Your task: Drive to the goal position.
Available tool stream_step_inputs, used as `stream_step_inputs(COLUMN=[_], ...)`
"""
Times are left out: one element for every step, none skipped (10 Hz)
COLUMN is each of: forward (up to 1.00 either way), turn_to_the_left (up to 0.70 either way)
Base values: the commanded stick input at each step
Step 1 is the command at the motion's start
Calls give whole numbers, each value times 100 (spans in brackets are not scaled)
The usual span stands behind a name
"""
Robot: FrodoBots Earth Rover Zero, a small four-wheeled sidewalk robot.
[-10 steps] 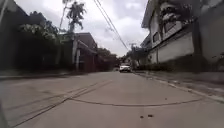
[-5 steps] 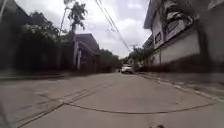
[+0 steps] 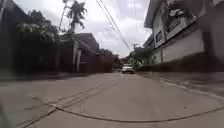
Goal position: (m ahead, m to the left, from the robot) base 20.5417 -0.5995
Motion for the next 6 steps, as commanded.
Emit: stream_step_inputs(forward=[50, 50, 50, 50, 50, 50], turn_to_the_left=[0, 0, 0, 0, 0, 0])
